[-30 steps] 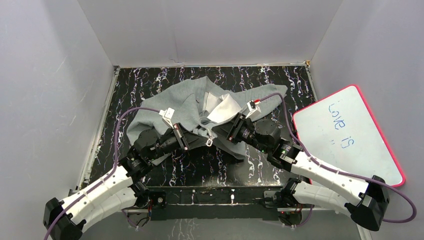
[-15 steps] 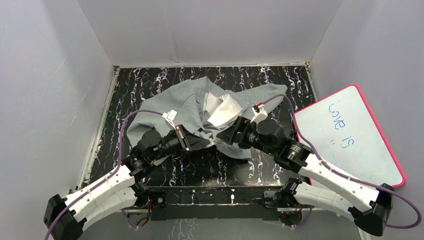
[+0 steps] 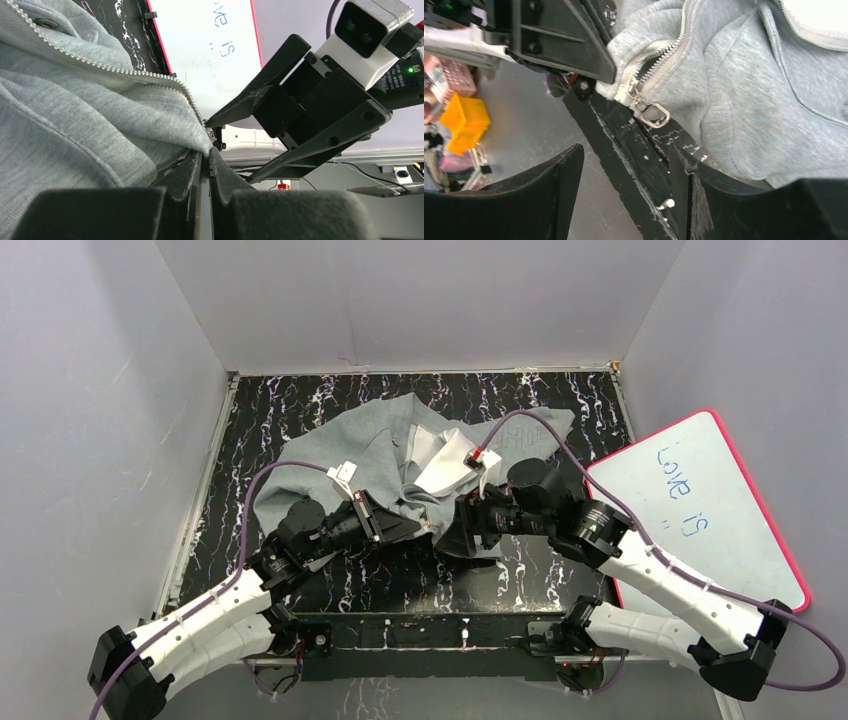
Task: Zip up the jacket
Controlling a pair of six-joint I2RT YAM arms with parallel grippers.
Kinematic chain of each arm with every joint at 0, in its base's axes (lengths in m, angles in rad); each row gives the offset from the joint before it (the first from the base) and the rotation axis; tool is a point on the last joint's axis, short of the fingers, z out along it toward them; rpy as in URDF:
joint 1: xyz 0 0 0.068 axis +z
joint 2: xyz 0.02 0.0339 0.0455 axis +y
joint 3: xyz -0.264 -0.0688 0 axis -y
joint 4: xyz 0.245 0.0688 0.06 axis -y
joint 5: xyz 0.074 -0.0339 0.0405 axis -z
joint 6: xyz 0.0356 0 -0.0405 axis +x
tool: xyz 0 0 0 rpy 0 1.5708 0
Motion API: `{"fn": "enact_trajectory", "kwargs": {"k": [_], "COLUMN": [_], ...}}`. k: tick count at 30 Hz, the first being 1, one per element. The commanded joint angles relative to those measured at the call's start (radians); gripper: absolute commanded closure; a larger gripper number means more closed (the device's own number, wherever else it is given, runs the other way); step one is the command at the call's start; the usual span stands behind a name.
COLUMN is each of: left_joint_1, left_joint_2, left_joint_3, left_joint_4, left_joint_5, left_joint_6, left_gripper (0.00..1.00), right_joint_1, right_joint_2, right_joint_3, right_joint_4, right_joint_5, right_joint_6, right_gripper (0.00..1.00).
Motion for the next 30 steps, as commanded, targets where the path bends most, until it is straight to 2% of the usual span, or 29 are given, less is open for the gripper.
{"fn": "enact_trajectory", "kwargs": {"k": [1,14,19,23,30], "left_joint_1": [-0.006,-0.007,-0.007,-0.007,-0.006], "left_joint_2": [-0.004,-0.001,-0.001,-0.003,-0.013], "left_joint_3": [0.025,0.032,0.035,0.037,0.043], "left_joint_4": [0.015,0.009,0.008,0.007,-0.018], "left_joint_5": [0.038,0.052,0.056,0.059,0.062], "left_joint_6": [-0.004,-0.001,0.000,0.002,0.015], "left_gripper": [1.00,1.00,1.00,1.00,1.00], "right_joint_1": [-0.002,0.001,0.005,0.013,0.035], "right_joint_2": [0.045,0.105,0.057,0.031,-0.045], "right_joint_3": [0.077,0.083,0.022,-0.033,-0.124], "right_joint_4": [-0.005,-0.019,0.025,0.052,0.143], "right_joint_5": [-0.019,0.010,-0.031,-0.070,-0.113], "right_joint_6": [-0.145,-0.289,-0.449,-0.614,-0.794], "right_gripper": [0.30,0.40,0.42,0.47,0.48]}}
